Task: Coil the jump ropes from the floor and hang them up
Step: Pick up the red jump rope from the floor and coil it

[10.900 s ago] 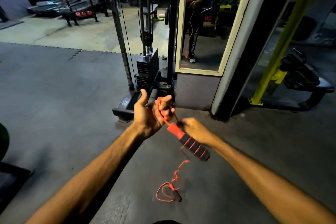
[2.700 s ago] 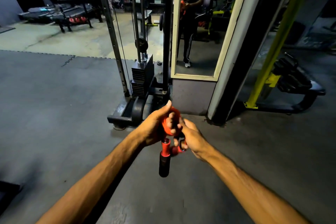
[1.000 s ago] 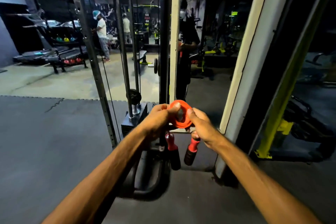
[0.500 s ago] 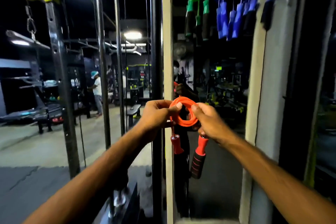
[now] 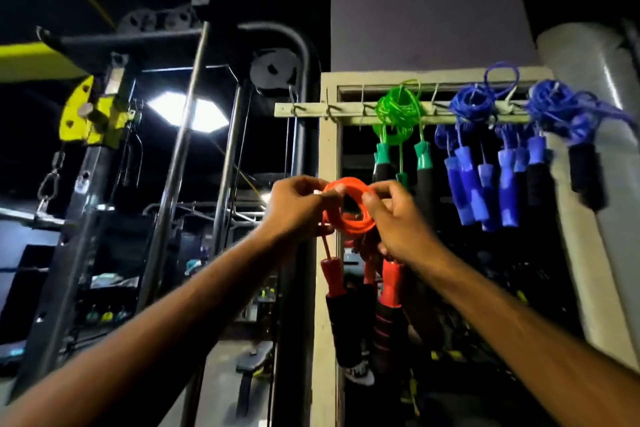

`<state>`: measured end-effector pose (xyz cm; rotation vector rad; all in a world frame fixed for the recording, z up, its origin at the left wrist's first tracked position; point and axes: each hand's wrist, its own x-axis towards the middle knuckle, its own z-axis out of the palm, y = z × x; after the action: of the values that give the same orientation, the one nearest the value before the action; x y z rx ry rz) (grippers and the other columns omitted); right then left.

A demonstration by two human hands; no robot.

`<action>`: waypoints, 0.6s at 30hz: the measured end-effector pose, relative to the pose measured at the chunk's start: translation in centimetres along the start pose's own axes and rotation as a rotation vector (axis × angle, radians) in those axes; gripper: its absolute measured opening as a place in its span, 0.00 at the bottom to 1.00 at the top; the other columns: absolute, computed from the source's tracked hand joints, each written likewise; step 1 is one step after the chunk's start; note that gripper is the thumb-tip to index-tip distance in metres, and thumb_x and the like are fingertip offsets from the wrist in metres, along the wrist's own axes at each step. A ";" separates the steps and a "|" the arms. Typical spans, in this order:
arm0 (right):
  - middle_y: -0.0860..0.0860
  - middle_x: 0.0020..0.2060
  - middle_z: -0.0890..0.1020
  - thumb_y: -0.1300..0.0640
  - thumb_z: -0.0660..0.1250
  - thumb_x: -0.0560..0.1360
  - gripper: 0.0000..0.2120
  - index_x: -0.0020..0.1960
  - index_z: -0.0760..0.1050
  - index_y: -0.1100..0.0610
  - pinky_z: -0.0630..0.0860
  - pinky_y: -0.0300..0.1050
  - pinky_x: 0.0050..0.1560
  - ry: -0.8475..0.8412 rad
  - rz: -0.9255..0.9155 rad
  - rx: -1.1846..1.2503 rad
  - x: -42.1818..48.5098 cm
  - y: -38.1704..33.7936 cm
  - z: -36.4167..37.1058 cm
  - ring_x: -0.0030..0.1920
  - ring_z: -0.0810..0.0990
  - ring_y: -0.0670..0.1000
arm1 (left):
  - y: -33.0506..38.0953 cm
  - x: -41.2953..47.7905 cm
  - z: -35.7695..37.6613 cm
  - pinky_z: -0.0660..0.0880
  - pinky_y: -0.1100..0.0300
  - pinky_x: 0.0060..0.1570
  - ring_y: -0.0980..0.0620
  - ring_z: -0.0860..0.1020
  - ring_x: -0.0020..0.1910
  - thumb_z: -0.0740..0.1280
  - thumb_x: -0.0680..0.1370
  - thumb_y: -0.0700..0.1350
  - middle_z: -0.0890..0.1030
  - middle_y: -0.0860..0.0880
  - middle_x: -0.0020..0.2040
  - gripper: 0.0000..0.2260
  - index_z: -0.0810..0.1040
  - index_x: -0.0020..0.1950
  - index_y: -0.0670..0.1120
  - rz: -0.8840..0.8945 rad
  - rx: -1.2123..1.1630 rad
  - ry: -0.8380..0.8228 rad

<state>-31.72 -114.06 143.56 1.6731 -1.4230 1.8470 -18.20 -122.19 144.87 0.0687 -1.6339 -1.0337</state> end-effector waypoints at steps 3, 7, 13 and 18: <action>0.51 0.37 0.77 0.54 0.61 0.80 0.04 0.51 0.71 0.54 0.67 0.37 0.25 0.103 -0.099 -0.038 5.6 -0.6 1.3 0.27 0.71 0.42 | 1.1 5.3 -0.8 0.82 0.52 0.36 0.46 0.82 0.33 0.75 0.73 0.45 0.84 0.39 0.40 0.09 0.83 0.48 0.41 0.093 0.026 0.049; 0.52 0.37 0.78 0.54 0.61 0.80 0.05 0.51 0.72 0.56 0.69 0.38 0.19 0.216 -0.184 -0.111 11.7 -2.7 3.0 0.19 0.72 0.43 | 2.5 11.9 -1.9 0.80 0.55 0.35 0.48 0.81 0.30 0.77 0.71 0.47 0.83 0.46 0.32 0.08 0.85 0.44 0.44 0.213 0.046 0.109; 0.50 0.35 0.78 0.53 0.60 0.80 0.06 0.49 0.71 0.55 0.68 0.36 0.20 0.340 -0.258 -0.274 18.1 -4.5 4.2 0.23 0.76 0.48 | 4.3 18.5 -2.3 0.83 0.46 0.37 0.44 0.85 0.33 0.78 0.69 0.50 0.85 0.42 0.36 0.12 0.85 0.45 0.43 0.319 0.079 0.189; 0.54 0.45 0.82 0.55 0.61 0.79 0.07 0.50 0.75 0.56 0.72 0.46 0.40 0.494 -0.302 -0.421 21.5 -5.1 4.8 0.43 0.78 0.56 | 4.9 21.2 -1.7 0.83 0.49 0.33 0.49 0.84 0.30 0.77 0.69 0.49 0.85 0.45 0.34 0.10 0.85 0.43 0.44 0.423 0.116 0.245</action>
<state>-31.43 -123.90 163.95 1.0625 -1.1656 1.5164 -22.07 -131.66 164.17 -0.0690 -1.4033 -0.5826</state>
